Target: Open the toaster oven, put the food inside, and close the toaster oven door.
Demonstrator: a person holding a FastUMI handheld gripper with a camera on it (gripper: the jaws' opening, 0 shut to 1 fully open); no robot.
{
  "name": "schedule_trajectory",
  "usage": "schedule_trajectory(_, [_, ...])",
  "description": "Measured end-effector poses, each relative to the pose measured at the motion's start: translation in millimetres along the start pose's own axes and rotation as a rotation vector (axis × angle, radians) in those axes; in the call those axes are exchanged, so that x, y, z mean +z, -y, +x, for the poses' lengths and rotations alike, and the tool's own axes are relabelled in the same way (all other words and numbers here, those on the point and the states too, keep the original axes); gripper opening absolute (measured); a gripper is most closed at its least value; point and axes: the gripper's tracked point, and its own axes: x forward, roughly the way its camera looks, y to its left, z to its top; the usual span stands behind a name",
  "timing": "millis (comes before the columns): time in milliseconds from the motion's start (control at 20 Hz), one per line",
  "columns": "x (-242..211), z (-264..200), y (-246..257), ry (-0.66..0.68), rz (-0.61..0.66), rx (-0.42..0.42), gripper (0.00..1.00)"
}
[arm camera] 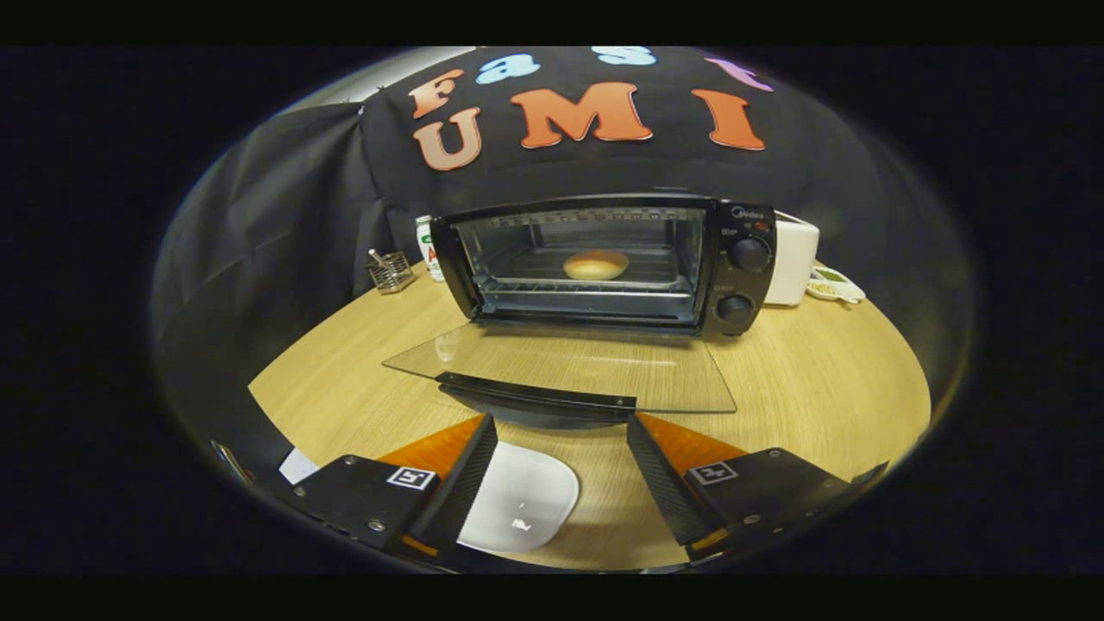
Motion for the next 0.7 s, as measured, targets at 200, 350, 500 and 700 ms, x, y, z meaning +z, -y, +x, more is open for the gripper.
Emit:
schedule_trajectory(200, [43, -3, 7, 0.105, -0.091, -0.041, 0.89])
schedule_trajectory(350, [74, 6, 18, 0.156, -0.126, -0.086, 0.88])
schedule_trajectory(500, [101, 15, 21, 0.214, -0.108, -0.087, 0.88])
schedule_trajectory(700, [128, 35, 25, 0.255, -0.07, -0.088, 0.9])
